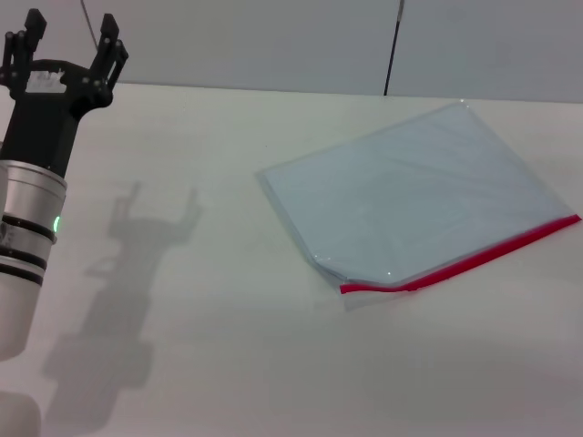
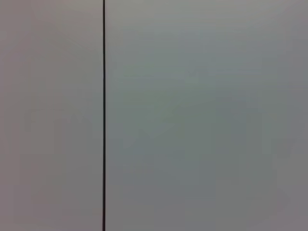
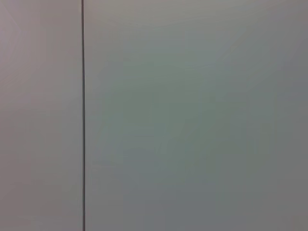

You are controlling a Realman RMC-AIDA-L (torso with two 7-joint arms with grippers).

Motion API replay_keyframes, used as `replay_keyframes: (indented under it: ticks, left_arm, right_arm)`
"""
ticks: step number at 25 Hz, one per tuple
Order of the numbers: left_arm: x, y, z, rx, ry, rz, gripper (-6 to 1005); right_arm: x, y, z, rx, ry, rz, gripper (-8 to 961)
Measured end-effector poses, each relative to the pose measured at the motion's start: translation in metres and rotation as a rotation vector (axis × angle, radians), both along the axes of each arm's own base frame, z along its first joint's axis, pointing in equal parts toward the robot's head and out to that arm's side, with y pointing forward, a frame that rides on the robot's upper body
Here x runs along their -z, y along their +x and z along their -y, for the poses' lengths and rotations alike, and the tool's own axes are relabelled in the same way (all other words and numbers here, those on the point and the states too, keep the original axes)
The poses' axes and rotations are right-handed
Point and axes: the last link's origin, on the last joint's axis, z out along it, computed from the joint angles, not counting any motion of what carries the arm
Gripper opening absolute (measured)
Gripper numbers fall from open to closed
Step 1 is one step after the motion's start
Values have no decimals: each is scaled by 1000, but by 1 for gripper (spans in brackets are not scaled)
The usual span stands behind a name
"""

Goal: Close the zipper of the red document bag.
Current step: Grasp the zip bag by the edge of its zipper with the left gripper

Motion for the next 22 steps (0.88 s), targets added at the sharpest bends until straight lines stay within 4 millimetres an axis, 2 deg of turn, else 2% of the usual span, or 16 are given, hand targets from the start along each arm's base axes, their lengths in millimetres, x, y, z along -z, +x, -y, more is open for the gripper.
replay_keyframes:
  ticks: [15,20,21,22]
  left_arm:
    - [2,1,-2,-8,-18,8,848]
    - [8,8,-11,-29,-90,43,847]
    - [14,16,-19,-39,-190,42,847]
    - [14,16,-20,-42,-206,39,847]
  right_arm:
    - [0,0,0,2,-1,0,865]
    - [0,1,0,3,-1,0,861]
    - [0,1,0,4,-2,1,860]
    - [0,1,0,5,-2,0,859]
